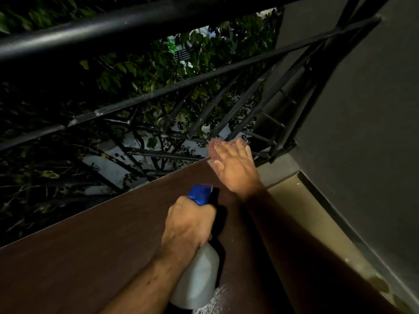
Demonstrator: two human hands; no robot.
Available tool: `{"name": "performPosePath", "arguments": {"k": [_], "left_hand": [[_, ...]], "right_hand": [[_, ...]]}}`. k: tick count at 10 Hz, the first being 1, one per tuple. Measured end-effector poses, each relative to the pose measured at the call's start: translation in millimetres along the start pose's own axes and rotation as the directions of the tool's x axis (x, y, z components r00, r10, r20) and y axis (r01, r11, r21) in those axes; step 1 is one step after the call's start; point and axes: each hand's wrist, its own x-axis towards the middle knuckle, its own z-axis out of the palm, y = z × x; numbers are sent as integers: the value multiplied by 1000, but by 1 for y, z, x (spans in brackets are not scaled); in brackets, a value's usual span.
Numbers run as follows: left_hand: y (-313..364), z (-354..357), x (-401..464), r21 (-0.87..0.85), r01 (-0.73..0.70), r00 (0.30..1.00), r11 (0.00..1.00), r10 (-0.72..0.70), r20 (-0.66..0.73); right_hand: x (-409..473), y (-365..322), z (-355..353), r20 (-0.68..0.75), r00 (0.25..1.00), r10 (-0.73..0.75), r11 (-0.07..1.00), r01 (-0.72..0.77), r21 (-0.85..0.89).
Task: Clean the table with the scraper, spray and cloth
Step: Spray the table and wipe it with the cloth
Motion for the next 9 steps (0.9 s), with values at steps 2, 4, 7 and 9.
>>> {"name": "performPosePath", "arguments": {"k": [2, 4, 7, 9], "left_hand": [[-14, -17, -9, 17, -5, 999, 1000, 5, -47], [-46, -35, -27, -24, 3, 997, 1000, -5, -83], [-97, -81, -80, -86, 34, 993, 996, -43, -109], [-152, -129, -127, -143, 33, 983, 989, -59, -177]], "right_hand": [[-7, -38, 13, 93, 947, -308, 951, 309, 10], [-110, -76, 25, 235, 822, -519, 840, 441, 315], [-205, -108, 53, 213, 892, -399, 914, 368, 169], [-259, -131, 32, 75, 911, -405, 874, 362, 323]]}}
